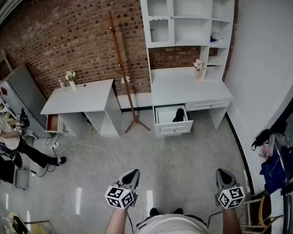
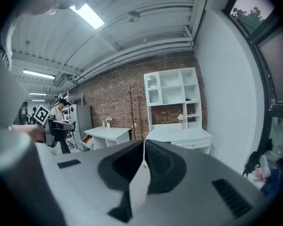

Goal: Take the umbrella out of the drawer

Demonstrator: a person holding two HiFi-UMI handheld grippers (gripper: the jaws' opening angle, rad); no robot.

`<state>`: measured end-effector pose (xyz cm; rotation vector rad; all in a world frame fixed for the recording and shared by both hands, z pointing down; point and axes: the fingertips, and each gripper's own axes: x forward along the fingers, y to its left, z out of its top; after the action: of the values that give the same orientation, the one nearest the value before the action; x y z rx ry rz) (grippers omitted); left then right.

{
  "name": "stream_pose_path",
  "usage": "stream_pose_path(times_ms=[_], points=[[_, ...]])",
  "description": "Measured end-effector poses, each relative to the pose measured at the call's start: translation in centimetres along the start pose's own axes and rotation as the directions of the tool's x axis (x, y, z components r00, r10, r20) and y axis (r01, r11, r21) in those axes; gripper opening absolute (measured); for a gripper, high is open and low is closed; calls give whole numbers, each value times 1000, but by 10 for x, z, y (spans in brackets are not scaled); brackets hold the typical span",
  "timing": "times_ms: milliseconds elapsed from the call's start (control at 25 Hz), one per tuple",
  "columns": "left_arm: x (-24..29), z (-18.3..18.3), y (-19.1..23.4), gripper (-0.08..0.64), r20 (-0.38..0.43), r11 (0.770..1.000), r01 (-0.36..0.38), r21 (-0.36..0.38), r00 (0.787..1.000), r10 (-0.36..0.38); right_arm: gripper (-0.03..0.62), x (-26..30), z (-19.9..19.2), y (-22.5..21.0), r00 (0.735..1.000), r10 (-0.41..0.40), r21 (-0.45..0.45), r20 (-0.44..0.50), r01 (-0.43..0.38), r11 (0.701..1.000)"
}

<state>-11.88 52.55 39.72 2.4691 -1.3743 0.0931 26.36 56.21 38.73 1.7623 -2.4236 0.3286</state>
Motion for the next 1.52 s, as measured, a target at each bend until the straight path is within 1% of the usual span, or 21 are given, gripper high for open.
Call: stream_pose_path(times_ms=[280,560,800,1200,1520], points=[[2,-1,-9,26,-5,1000,-9,0,1000,9,31,-5,0,-12,1000,-8,15,4,8,1000],[3,-4,-28,26,-3,1000,-23,4,1000,23,31,-15,-5,-29,1000,-7,33,6,7,999],[5,-8,-47,26,-2,999,-47,3,999,47,31,-19,-8,-43,1000,18,24,4,-18,1000],[15,-17,-79,26,2,998,-68,-5,998,68,32,-22,-21,-62,997,75,12,-27,-74,997],[27,-23,-85,26,-8,998,-68,-13,998,68,32,-17,-25,-70,995,87,20,-52,-86,996]])
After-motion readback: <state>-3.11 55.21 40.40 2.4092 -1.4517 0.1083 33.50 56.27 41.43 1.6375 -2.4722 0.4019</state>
